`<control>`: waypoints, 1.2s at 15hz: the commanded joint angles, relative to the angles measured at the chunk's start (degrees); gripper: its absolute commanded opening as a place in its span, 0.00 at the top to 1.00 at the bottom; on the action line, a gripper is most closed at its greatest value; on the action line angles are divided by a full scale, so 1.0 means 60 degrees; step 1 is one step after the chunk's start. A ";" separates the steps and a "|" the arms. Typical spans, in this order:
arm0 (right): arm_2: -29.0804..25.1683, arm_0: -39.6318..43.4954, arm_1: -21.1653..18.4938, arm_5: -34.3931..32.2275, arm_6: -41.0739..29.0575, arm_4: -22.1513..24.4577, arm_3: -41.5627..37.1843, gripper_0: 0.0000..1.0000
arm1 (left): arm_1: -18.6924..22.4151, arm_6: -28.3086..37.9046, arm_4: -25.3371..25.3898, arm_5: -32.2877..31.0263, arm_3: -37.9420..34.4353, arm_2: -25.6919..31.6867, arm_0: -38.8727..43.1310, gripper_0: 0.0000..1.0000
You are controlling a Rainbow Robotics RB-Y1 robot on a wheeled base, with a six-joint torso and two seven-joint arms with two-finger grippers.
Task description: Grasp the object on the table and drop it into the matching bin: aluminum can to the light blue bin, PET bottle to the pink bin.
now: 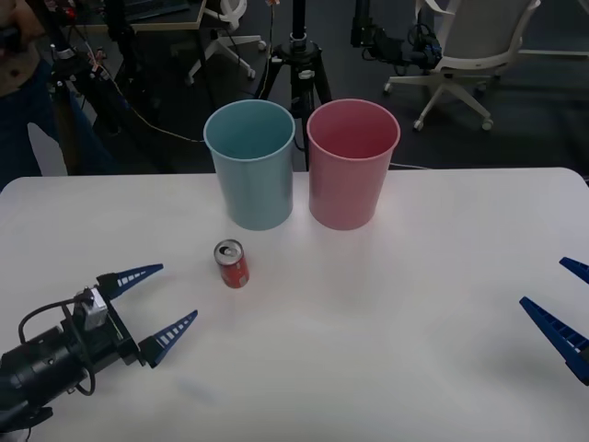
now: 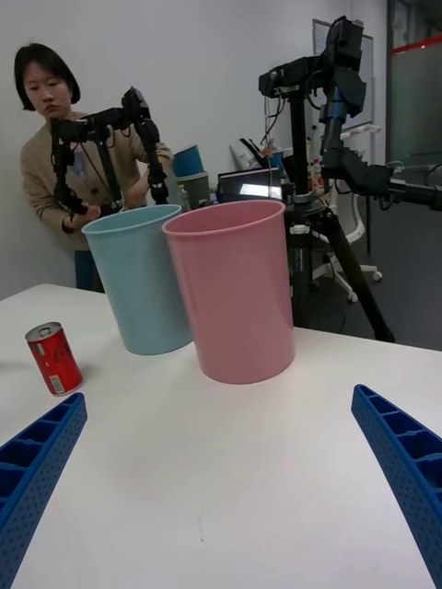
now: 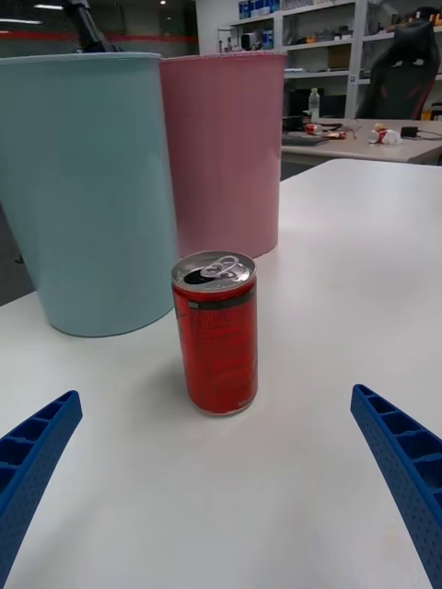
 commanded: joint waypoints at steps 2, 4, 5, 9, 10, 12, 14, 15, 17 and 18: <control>0.0000 0.0000 0.0000 0.0000 0.0000 0.0000 0.0000 0.00 | -0.0276 -0.0028 -0.0005 0.0515 0.0014 -0.0439 -0.0225 0.00; 0.0000 0.0000 0.0000 0.0000 0.0000 0.0000 0.0000 0.00 | -0.0364 0.0001 -0.0005 0.0662 0.0102 -0.0629 -0.0371 0.00; 0.0000 0.0000 0.0000 0.0000 0.0000 0.0000 0.0000 0.00 | -0.0422 0.0001 -0.0005 0.0662 0.0292 -0.0673 -0.0518 0.00; 0.0000 0.0000 0.0000 0.0000 0.0000 0.0000 0.0000 0.00 | -0.0686 -0.0072 -0.0005 0.0325 0.1464 -0.0703 -0.1382 0.00; 0.0000 0.0000 0.0000 0.0000 0.0000 0.0000 0.0000 0.00 | -0.0745 -0.0072 -0.0005 0.0339 0.1596 -0.0703 -0.1514 0.00; 0.0000 0.0000 0.0000 0.0000 0.0000 0.0000 0.0000 0.00 | -0.0847 -0.0042 -0.0005 0.0339 0.1742 -0.0703 -0.1660 0.00; 0.0000 0.0000 0.0000 0.0000 0.0000 0.0000 0.0000 0.00 | -0.0891 -0.0072 -0.0034 0.0339 0.1889 -0.0703 -0.1778 0.00; 0.0000 0.0000 0.0000 0.0000 0.0000 0.0000 0.0000 0.00 | -0.0906 -0.0086 -0.0020 0.0339 0.1977 -0.0703 -0.1851 0.00; 0.0000 0.0000 0.0000 0.0000 0.0000 0.0000 0.0000 0.00 | -0.0935 -0.0086 -0.0034 0.0339 0.2152 -0.0703 -0.1983 0.00; 0.0000 0.0000 0.0000 0.0000 0.0000 0.0000 0.0000 0.00 | -0.0979 -0.0086 -0.0034 0.0354 0.2196 -0.0703 -0.2041 0.00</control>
